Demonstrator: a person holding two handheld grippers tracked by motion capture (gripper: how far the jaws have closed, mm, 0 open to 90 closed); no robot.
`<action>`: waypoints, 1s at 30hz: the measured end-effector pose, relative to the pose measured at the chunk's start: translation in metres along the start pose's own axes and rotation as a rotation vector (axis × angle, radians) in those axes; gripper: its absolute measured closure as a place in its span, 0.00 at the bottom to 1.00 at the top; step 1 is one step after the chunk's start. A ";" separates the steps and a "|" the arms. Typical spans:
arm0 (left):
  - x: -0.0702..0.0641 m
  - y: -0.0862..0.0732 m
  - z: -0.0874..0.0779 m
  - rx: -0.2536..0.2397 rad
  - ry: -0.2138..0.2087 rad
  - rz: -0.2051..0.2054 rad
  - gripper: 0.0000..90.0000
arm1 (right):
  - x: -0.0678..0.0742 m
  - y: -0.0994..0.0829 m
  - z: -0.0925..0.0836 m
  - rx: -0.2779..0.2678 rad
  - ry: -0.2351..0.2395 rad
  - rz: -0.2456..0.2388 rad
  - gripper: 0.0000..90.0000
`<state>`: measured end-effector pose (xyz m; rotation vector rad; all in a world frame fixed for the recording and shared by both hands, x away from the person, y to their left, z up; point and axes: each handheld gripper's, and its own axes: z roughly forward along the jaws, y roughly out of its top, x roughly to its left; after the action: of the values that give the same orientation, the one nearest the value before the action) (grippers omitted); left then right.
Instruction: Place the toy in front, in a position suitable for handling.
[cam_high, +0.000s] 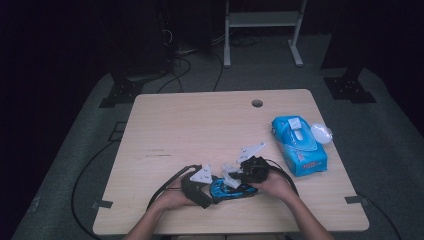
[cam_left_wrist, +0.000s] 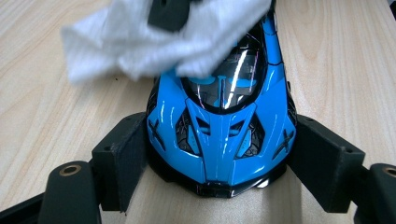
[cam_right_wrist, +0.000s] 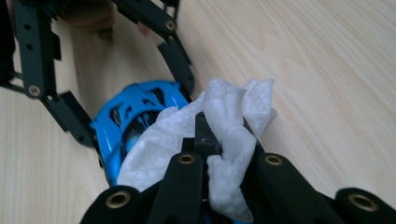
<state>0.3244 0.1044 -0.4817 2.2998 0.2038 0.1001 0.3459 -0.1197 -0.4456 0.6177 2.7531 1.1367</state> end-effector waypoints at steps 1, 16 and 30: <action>0.000 0.000 0.000 -0.001 0.000 0.000 0.26 | 0.002 0.001 0.002 -0.002 -0.001 -0.009 0.93; 0.000 0.001 0.001 0.002 0.004 0.001 0.26 | -0.001 -0.015 -0.012 -0.057 -0.017 0.036 0.93; 0.000 0.000 0.001 -0.005 0.001 -0.001 0.26 | -0.007 -0.038 -0.033 -0.064 -0.077 0.060 0.93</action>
<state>0.3244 0.1037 -0.4825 2.2944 0.2046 0.1017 0.3318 -0.1683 -0.4490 0.7253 2.6398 1.1818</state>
